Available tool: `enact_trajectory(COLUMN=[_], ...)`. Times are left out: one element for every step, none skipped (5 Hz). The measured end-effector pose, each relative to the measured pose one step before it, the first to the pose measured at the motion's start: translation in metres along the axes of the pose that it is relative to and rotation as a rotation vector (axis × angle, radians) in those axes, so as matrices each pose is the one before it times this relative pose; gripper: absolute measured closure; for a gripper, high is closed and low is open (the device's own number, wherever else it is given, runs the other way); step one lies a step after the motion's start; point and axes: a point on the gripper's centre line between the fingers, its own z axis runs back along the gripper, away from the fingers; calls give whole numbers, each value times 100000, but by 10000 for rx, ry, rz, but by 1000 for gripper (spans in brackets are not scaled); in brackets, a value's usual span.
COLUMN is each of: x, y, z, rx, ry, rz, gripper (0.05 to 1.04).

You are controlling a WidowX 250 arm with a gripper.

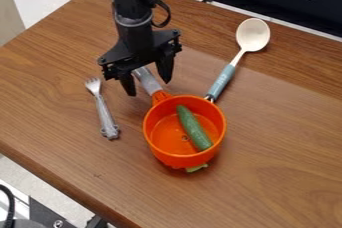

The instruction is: Move the pan to the left of the ladle on the table

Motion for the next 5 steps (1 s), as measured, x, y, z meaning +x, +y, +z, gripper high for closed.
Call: enact_trajectory(x=[-7,-558,-387,-222,1291], y=[101,508,-61,-331,-594], z=[-3,64,898,1190,1093], rx=[-22,74,-246,-131,-172], ry=[92,589,251,270,-293], rz=[-84,38,798,927,2392], gripper=[663,727,727,727,727])
